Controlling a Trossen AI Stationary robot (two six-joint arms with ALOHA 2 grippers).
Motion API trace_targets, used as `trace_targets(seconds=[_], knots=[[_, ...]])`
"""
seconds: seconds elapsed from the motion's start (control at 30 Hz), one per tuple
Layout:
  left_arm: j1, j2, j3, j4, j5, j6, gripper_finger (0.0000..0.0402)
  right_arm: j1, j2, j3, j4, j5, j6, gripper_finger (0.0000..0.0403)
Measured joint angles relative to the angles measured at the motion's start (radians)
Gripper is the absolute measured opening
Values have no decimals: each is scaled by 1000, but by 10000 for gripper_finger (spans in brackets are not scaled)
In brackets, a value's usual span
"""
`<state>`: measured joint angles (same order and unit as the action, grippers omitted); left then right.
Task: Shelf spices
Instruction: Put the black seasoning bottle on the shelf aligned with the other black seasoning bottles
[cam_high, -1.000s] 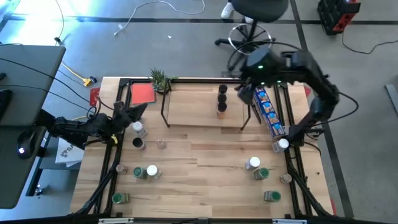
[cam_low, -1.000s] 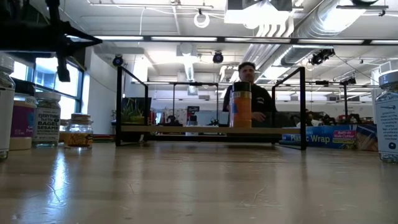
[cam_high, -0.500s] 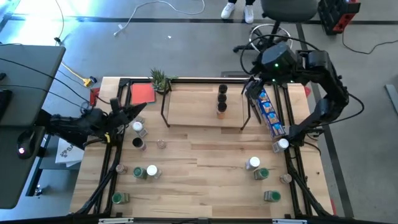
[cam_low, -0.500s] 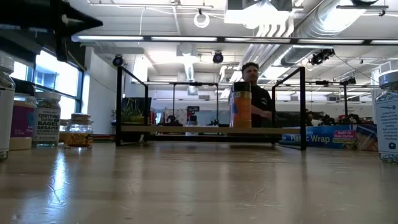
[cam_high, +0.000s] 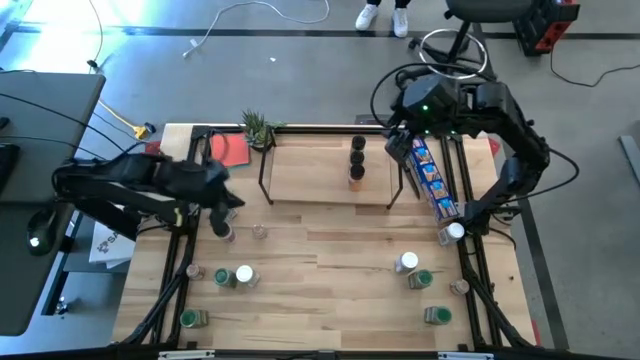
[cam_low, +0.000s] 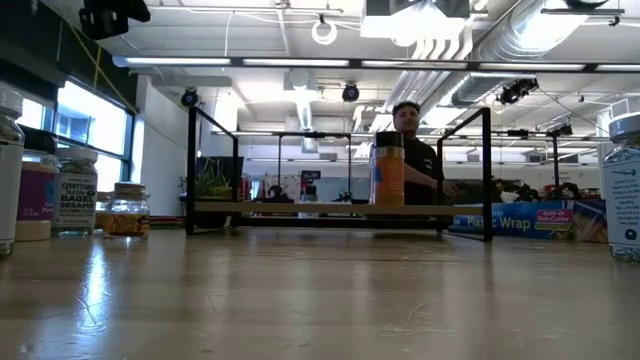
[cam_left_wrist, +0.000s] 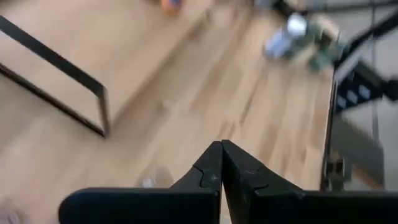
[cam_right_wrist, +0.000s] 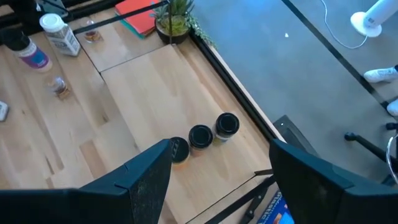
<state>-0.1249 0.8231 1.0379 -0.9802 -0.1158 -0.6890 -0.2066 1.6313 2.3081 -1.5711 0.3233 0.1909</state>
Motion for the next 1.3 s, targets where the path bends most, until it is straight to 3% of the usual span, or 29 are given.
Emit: trace_targets(seconds=[0.1,0.23,0.3,0.47,0.7,1.1,1.3], knots=[[0,56,9,-66,116,-31,25,0,7,0,0,0,-17,263],[0,98,9,-134,369,-50,65,0,5,0,0,0,-40,263],[-1,108,9,-173,412,-75,79,0,6,0,0,0,-43,263],[0,112,9,-268,380,-189,94,0,6,0,0,0,-69,263],[0,112,-2,-280,374,-307,104,-1,6,0,0,0,-87,263],[-77,103,-46,-341,365,-359,235,-1,6,0,0,0,-87,263],[-119,137,-46,-405,264,-384,256,-2,6,0,5,10,-80,263]])
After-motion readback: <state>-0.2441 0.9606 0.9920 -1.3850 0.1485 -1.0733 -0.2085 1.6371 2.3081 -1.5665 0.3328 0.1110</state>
